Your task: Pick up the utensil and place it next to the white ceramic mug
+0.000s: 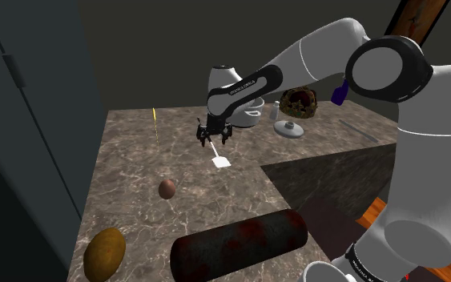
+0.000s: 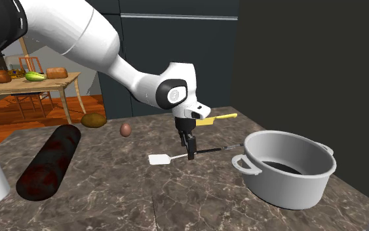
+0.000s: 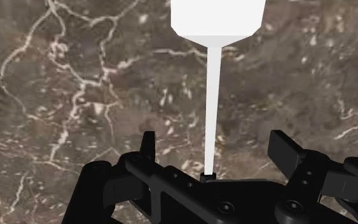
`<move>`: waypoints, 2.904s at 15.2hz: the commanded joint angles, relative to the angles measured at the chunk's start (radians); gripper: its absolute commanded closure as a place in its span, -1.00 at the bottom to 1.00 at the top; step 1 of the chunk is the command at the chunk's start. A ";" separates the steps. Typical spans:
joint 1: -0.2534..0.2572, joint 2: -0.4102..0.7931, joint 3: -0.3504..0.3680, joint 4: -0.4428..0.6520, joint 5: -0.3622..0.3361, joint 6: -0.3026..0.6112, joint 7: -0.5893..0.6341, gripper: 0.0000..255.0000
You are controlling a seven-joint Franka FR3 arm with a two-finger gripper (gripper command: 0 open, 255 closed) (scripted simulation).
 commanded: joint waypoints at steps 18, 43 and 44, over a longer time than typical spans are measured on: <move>-0.003 -0.055 0.004 0.033 0.010 -0.088 -0.009 1.00; -0.004 -0.156 0.011 0.231 0.030 -0.386 -0.028 1.00; 0.003 -0.187 0.017 0.188 0.031 -0.374 -0.014 1.00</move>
